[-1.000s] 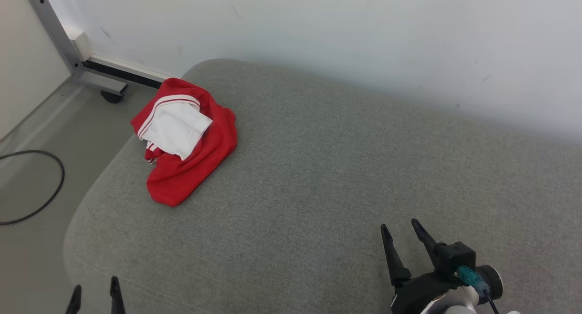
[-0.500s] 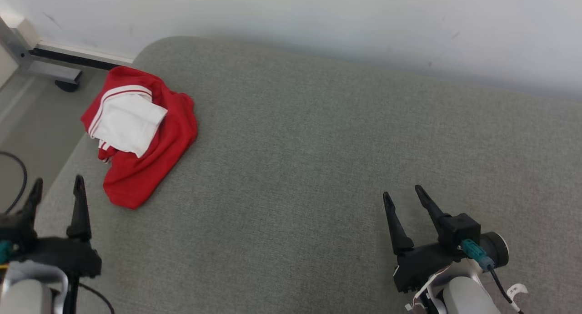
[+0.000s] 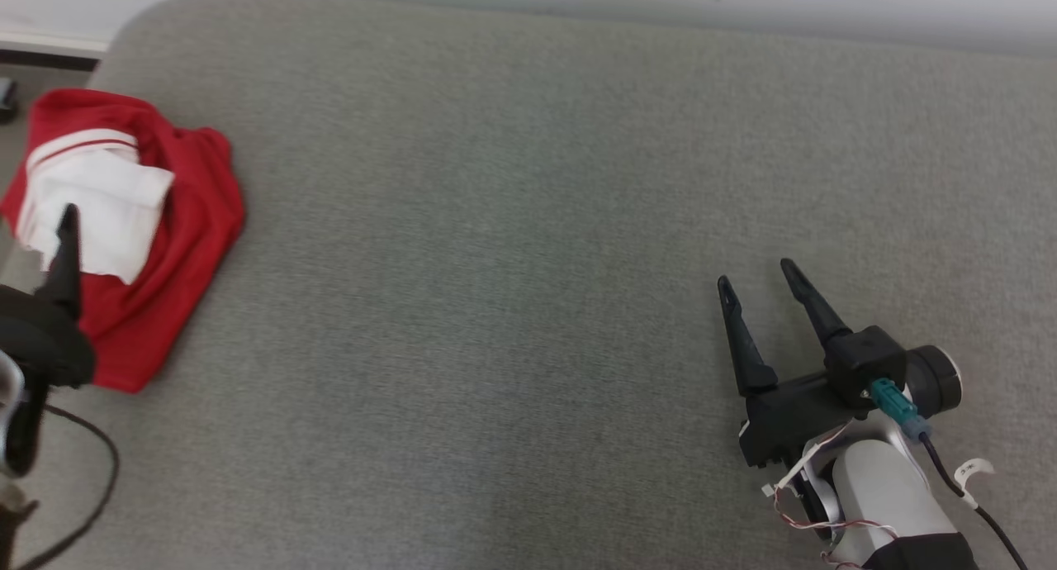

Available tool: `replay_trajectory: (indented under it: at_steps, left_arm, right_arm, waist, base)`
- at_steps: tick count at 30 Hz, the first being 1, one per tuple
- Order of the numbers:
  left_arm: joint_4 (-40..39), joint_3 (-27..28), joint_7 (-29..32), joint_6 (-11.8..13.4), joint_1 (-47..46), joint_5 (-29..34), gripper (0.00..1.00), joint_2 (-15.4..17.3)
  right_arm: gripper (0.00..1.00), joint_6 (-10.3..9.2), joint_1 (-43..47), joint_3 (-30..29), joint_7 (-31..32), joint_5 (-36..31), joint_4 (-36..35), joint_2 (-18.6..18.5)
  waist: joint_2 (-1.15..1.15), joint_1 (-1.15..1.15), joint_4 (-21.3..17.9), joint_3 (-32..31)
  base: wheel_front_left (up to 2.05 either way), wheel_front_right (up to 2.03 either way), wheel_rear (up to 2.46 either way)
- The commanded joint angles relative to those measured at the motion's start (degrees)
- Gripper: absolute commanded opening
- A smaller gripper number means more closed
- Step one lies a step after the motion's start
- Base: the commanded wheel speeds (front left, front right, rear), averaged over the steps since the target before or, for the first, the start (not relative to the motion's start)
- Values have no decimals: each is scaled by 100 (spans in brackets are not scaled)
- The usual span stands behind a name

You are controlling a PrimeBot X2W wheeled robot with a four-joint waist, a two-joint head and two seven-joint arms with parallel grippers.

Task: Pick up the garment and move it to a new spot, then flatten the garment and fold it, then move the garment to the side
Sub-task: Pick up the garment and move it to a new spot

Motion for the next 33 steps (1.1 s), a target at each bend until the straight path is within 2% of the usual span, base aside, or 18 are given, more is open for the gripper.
replay_trajectory:
  at_steps: [1,5,10,23,24,25,27,33]
  left_arm:
    - [92,-39,70,9,-107,-181,100,122]
    - [468,-148,234,10,-278,-770,100,396]
    - [818,-223,213,10,-347,-1150,100,515]
    - [1841,-675,620,6,-481,-1823,100,218]
    - [1843,-723,645,-1,-487,-1846,77,186]
    - [1846,-749,639,-6,-510,-1891,0,168]
    - [1862,-852,716,-6,-545,-1973,0,170]
    - [1711,-1182,537,-1,-610,-2105,0,503]
  right_arm:
    - [100,-13,-70,17,-1,-5,-60,-30]
    - [100,-13,-140,41,0,14,-181,-133]
    - [100,-13,-153,5,0,33,-300,-219]
    - [100,-13,-112,-112,8,3,-348,-375]
    - [100,-13,-115,-109,8,0,-335,-385]
    - [100,-13,-112,-108,8,2,-322,-393]
    - [100,-13,-109,-111,9,3,-290,-407]
    - [100,-13,-57,-52,7,31,-165,-208]
  waist:
    - [-1,-1,-348,366]
    - [-1,-1,-554,575]
    - [-1,-1,-704,746]
    - [-1,-1,-901,1035]
    - [-1,-1,-901,1035]
    - [-1,-1,-897,1033]
    - [-1,-1,-893,1009]
    - [-1,-1,-949,723]
  base:
    - [0,0,0]
    - [0,0,0]
    - [0,0,0]
    - [0,0,0]
    - [0,0,0]
    - [0,0,0]
    - [0,0,0]
    - [0,0,0]
